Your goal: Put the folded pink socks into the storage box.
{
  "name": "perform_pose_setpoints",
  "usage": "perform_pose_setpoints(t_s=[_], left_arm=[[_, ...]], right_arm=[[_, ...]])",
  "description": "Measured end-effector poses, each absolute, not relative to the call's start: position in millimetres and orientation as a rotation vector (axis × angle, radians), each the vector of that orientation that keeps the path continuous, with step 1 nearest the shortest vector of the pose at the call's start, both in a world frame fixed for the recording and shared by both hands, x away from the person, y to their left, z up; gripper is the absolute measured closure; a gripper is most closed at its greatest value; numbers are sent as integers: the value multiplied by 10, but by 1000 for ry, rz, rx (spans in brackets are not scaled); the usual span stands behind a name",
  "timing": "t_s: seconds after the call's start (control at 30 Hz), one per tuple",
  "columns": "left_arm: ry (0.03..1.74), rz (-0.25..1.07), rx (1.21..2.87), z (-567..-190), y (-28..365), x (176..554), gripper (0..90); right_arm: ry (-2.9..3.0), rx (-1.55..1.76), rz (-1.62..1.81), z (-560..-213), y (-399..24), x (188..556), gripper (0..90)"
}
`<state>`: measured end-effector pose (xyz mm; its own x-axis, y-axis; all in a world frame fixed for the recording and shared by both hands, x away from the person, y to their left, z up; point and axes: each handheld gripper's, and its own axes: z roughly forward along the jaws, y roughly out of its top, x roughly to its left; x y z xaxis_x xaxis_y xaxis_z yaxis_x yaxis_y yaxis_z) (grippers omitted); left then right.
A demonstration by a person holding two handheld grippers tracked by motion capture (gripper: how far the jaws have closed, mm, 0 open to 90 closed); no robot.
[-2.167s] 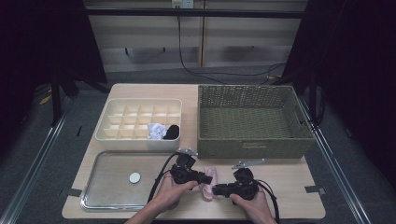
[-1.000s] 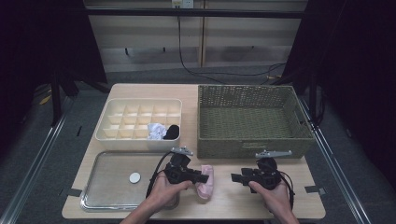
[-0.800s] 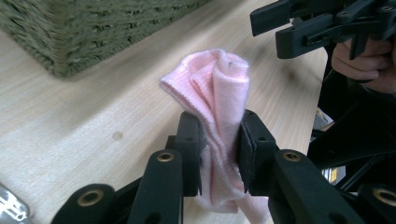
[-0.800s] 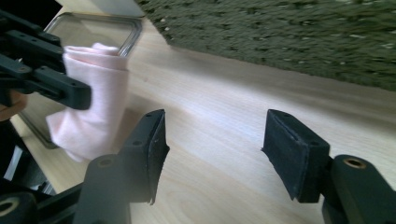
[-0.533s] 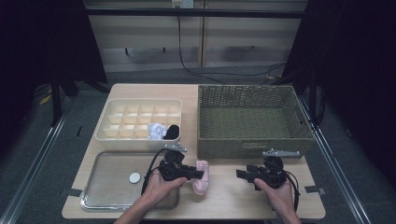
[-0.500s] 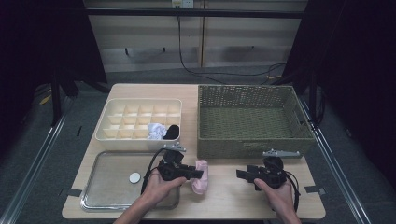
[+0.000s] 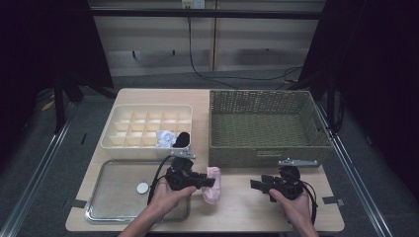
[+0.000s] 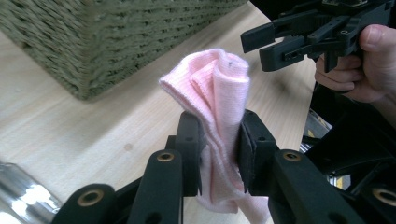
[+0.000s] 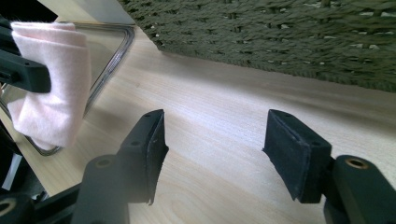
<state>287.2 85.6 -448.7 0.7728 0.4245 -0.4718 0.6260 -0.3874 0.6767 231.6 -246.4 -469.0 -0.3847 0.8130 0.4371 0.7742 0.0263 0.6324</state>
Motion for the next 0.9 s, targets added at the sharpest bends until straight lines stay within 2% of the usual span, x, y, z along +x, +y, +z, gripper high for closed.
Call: perform_pose_setpoints(t_s=[0.9], left_arm=[[853,-200,1993,-4370,1208,3019,725]], right_arm=[[2193,1701,1316,-4664,-2513,2275,365]])
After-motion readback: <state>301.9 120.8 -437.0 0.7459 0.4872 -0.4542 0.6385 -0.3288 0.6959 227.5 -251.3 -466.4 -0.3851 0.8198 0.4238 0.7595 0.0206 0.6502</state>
